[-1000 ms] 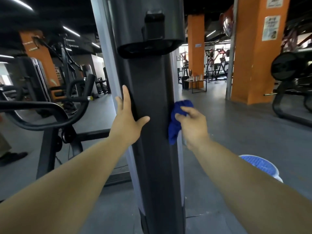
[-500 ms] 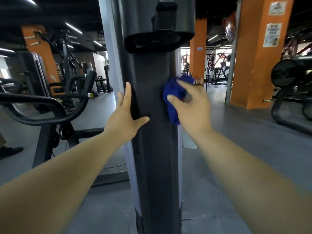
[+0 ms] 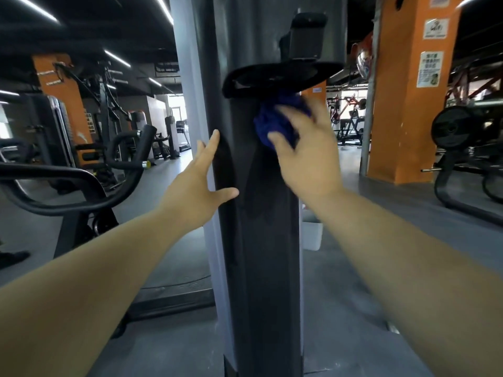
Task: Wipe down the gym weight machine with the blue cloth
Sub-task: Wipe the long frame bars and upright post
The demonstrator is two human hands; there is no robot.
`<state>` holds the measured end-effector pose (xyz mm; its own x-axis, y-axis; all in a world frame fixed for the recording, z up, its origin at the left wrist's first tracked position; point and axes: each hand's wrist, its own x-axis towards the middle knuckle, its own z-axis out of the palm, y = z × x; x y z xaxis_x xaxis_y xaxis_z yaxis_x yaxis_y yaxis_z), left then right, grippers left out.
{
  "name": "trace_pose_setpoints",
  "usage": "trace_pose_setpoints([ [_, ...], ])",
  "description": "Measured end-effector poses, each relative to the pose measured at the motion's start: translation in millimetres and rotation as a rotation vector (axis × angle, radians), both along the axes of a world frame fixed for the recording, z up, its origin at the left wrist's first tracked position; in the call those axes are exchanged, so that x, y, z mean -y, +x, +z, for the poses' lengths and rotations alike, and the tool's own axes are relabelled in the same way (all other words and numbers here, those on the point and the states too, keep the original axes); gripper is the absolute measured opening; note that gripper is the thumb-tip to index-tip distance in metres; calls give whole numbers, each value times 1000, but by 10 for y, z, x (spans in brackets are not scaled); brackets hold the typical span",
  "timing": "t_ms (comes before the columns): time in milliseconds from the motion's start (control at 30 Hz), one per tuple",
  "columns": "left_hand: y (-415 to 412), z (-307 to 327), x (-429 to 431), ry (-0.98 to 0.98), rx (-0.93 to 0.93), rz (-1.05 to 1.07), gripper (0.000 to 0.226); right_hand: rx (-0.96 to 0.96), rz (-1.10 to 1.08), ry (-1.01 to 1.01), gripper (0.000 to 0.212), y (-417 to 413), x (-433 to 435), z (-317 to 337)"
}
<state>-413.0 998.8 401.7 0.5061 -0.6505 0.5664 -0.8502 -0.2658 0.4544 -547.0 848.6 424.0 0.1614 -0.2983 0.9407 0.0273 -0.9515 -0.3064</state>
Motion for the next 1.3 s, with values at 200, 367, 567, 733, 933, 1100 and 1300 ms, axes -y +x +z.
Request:
trace_pose_setpoints([
  [200,12,-11,17,-6,19,-24,105,-193,-99,-70,48,-23,-98,-692],
  [367,47,-32,42,-13,-23,-81,106,-204,-200,-332,51,42,-47,-246],
  [567,211,-62,5,19,-35,-155,108,-230,-280,-430,61,183,-58,-15],
  [733,184,-82,-7,12,-21,-151,106,-328,-228,-512,56,54,-1,-439],
  [933,188,-63,-35,25,-32,-150,105,-153,-290,-480,62,201,-33,228],
  [1100,159,-37,-21,44,-1,-121,102,-405,-194,-610,72,49,-44,-743],
  [1300,174,-51,-21,57,0,-125,105,-282,-228,-449,65,159,-190,48],
])
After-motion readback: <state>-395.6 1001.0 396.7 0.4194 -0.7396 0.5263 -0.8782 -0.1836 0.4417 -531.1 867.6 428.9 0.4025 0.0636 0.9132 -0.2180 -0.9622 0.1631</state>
